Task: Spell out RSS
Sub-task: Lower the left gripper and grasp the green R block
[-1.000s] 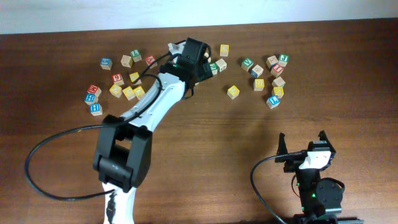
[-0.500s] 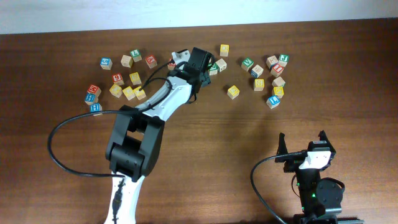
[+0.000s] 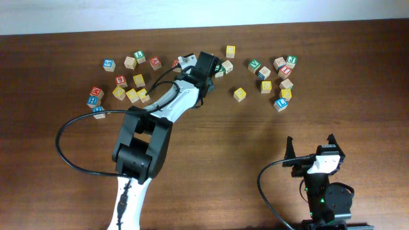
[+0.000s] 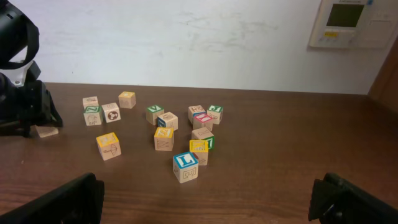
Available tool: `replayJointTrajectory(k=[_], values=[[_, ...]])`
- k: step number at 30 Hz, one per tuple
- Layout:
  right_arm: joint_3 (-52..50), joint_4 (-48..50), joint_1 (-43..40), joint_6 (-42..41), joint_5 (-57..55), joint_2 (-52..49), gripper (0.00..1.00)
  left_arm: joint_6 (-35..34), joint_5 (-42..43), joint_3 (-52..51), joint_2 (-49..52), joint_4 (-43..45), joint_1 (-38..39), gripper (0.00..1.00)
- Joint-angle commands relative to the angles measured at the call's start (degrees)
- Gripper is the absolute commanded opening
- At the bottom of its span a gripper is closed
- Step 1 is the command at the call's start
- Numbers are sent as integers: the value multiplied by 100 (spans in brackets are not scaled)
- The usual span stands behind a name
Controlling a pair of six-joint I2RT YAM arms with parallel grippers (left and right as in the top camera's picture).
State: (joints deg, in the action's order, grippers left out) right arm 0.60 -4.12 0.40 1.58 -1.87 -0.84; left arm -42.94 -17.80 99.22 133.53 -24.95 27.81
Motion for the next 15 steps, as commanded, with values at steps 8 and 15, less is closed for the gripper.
replayJointTrajectory(k=[8, 15], values=[[-28, -44, 0, 7, -11, 37, 98, 11, -52, 70, 114, 44, 15, 42], [-28, -44, 0, 9, -11, 37, 98, 11, -63, 70, 111, 46, 15, 17]])
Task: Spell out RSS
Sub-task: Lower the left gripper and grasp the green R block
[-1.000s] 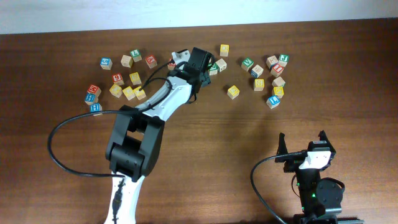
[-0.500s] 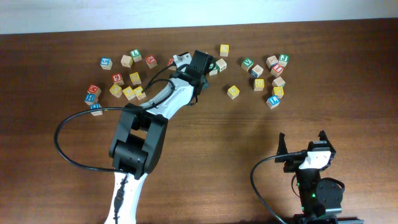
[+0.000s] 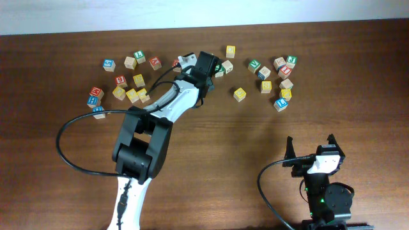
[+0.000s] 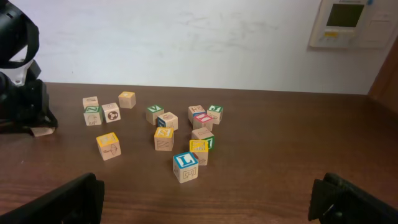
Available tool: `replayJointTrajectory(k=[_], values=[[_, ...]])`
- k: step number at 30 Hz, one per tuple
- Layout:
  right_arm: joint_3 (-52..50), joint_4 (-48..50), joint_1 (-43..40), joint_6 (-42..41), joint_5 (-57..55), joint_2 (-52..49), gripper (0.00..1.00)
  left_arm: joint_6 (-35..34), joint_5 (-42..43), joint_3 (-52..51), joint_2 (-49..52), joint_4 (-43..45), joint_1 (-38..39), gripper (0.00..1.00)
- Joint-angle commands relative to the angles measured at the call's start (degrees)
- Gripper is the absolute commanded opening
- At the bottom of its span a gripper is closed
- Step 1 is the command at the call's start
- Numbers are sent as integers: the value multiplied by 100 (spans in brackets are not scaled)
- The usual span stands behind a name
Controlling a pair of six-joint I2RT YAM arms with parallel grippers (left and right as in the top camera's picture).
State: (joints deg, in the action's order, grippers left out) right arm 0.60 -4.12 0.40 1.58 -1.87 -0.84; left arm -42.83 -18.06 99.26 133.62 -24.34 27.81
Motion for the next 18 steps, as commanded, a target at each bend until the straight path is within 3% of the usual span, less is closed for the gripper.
replayJointTrajectory(k=[1, 10, 18], values=[[-28, -44, 0, 7, -11, 37, 98, 0, -37, 66, 103, -13, 15, 22], [-28, -44, 0, 7, -11, 37, 98, 2, -39, 66, -323, -275, 15, 24], [-28, -44, 0, 7, -11, 37, 98, 0, 85, 66, -1364, -1943, 22, 25]])
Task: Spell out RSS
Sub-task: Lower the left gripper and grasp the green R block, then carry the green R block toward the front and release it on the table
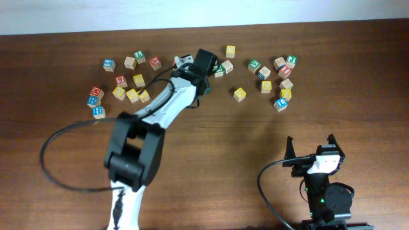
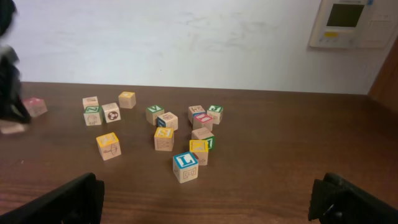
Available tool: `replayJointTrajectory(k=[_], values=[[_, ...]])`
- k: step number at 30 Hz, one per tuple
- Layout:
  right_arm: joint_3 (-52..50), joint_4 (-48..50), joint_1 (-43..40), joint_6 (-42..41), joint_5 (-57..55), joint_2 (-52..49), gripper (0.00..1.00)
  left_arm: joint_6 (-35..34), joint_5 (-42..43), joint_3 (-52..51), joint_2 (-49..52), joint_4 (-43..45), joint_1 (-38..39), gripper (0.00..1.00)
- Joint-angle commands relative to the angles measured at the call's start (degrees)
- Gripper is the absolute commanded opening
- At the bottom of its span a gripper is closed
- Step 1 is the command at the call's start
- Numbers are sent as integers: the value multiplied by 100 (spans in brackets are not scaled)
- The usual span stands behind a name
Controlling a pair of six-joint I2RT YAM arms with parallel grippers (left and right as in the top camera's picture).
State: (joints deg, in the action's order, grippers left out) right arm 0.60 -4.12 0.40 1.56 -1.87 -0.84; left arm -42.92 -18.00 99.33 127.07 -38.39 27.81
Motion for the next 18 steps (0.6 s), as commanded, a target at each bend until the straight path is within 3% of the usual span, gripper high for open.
replayJointTrajectory(k=[1, 5, 9, 18], values=[[-28, -44, 0, 9, -11, 37, 98, 9, 175, 59, -780, -772, 24, 26], [-28, -44, 0, 9, -11, 37, 98, 11, 940, 48, -870, -1814, 31, 27], [-28, -44, 0, 9, -11, 37, 98, 35, 1180, -111, -870, -2446, 59, 25], [-28, -44, 0, 9, -11, 37, 98, 833, 1178, -1154, -870, -1897, 404, 27]])
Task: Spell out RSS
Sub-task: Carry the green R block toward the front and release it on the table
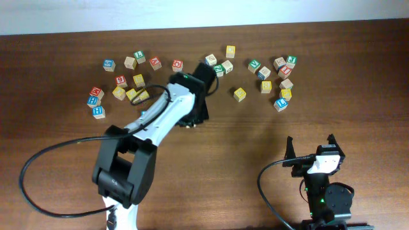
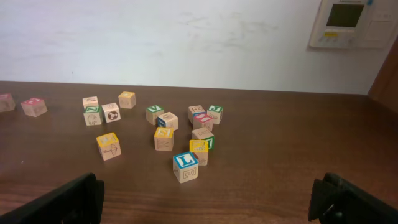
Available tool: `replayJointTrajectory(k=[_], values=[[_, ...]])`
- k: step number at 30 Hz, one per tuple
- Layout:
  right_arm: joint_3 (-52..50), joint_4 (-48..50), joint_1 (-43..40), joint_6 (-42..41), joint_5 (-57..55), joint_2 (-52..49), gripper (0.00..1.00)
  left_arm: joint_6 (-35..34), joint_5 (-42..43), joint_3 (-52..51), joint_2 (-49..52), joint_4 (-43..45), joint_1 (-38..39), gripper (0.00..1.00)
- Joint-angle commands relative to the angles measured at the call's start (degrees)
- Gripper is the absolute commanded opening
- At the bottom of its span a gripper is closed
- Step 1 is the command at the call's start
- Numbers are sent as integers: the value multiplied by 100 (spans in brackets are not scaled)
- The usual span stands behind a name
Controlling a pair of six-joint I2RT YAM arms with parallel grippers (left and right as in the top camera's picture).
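Observation:
Letter blocks lie in groups along the far side of the table (image 1: 211, 172). A left group includes a red block (image 1: 177, 64). A middle group includes a lone yellow block (image 1: 239, 94). The right group ends in a blue L block (image 1: 280, 103), which also shows in the wrist view, L block (image 2: 185, 167). My left gripper (image 1: 192, 117) hangs over bare wood in front of the middle blocks. Its fingers are hidden under the arm, so I cannot make out their state or any load. My right gripper (image 1: 311, 155) rests open and empty at the front right, and appears again as the right gripper (image 2: 208, 208).
The left arm's black cable (image 1: 45, 166) loops over the front left of the table. A pale wall with a white panel (image 2: 351, 23) stands behind the table's far edge. Bare wood lies between the blocks and my right gripper.
My left gripper has moved from the far middle blocks toward the front, onto bare wood. The red block it covered now shows. The left arm has left the right wrist view.
My left gripper stayed among the far middle blocks by the red one, with a tan block beside its fingers in the right wrist view. That tan block then looked blurred and shifted left. The gripper now stands back over bare wood and that tan block is out of sight. The right arm never moved.

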State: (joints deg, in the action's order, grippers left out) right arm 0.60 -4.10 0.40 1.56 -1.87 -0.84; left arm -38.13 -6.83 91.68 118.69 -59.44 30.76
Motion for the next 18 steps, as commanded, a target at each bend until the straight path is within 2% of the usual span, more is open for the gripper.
replayJointTrajectory(k=[1, 4, 7, 14, 18], values=[[-28, -46, 0, 9, -11, 37, 99, 352, 59, -507, -33, 315, 111, 27], [-28, -46, 0, 9, -11, 37, 98, 356, 59, -861, -33, 741, 107, 26], [-28, -46, 0, 9, -11, 37, 98, 706, 61, -1102, -33, 1231, 125, 27], [-28, -46, 0, 9, -11, 37, 98, 870, 39, -1123, -33, 1360, 68, 34], [-28, -46, 0, 9, -11, 37, 98, 1084, 44, -1117, -33, 1379, 28, 32]])
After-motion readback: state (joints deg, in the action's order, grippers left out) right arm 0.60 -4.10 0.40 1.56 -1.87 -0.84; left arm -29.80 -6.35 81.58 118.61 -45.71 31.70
